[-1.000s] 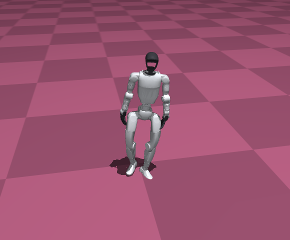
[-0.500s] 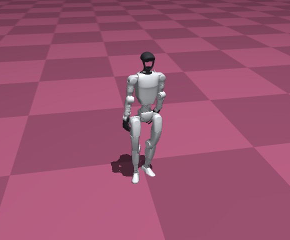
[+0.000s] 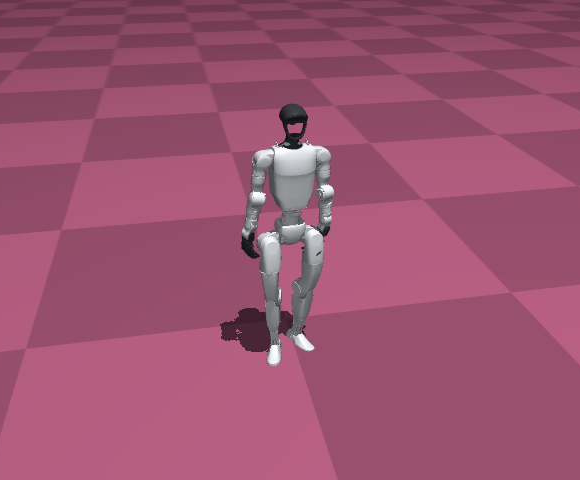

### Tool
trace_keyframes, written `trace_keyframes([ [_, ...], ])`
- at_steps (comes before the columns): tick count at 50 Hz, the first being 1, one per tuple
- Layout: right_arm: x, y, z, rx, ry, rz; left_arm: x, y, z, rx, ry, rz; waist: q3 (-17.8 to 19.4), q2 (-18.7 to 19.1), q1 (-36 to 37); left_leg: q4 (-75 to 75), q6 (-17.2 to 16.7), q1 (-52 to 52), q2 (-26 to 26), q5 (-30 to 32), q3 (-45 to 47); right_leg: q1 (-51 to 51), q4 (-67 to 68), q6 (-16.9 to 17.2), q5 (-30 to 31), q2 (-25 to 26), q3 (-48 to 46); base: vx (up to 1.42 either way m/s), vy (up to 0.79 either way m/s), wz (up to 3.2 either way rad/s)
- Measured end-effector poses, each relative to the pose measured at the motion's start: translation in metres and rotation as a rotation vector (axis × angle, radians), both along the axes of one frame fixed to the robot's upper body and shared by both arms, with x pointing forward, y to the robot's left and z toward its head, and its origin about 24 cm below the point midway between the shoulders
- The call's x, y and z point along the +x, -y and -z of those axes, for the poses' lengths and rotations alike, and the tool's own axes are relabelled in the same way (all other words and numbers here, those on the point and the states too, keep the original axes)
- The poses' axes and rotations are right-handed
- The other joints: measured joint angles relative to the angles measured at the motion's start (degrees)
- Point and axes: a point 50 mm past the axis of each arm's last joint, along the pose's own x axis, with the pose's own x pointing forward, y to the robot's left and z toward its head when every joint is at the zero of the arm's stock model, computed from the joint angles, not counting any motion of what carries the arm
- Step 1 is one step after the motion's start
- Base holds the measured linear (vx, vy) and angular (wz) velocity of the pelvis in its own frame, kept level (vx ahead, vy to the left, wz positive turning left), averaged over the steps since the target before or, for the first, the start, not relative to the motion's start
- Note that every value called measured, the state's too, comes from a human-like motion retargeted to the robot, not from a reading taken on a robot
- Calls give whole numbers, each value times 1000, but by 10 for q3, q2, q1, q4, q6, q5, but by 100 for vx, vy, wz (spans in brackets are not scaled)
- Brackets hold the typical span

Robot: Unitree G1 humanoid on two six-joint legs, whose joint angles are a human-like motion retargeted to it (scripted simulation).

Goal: In place motions

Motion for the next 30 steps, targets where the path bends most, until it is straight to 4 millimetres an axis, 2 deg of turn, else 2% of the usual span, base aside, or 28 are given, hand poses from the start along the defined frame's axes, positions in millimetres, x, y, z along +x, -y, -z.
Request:
trace_keyframes([
  [7, 1, -1, 0, 10, 4, -1, -18, -14, -4, 21, -88, 36, 12, -2, -3, 22, 11, 1, 11, -27, 8, 2, 8, -5, 0, 3, 15, 1, -7, -18],
  [12, 4, -2, 1, 19, 10, -14, -25, -23, -6, 55, -113, 21, 14, -20, -10, 73, 29, -17, 13, -55, 7, -5, 22, 1, -1, -13, 26, 0, -1, -2],
  [18, 13, 3, 1, 14, 40, -31, -23, -23, -5, 54, -95, -15, 17, -50, 15, 177, 86, -72, -7, -57, -28, -23, 30, 12, 10, -48, 65, -2, 1, -47],
  [20, 17, 6, 1, 7, 54, -30, -22, -20, -4, 48, -91, -13, 19, -57, 27, 205, 111, -95, -25, -49, -77, -28, 30, 15, 17, -57, 83, -4, 9, -71],
  [22, 20, 8, 1, -1, 68, -25, -23, -16, -4, 38, -93, -7, 21, -59, 41, 212, 122, -110, -48, -43, -150, -36, 31, 18, 23, -60, 104, -2, 13, -90],
  [26, 23, 12, 1, -1, 79, -19, -30, -12, -5, 22, -110, 21, 25, -57, 72, 172, 99, -99, -77, -36, -270, -51, 38, 21, 36, -55, 159, 2, 17, -122],
  [28, 24, 13, 1, -3, 77, -25, -33, -11, -5, 17, -122, 39, 28, -52, 78, 144, 89, -84, -68, -42, -257, -57, 40, 22, 42, -51, 180, 1, 20, -96],
  [30, 25, 14, 0, -7, 77, -35, -34, -11, -6, 13, -133, 58, 30, -45, 63, 115, 102, -67, -53, -50, -204, -59, 41, 23, 46, -51, 183, -3, 17, -26],
])
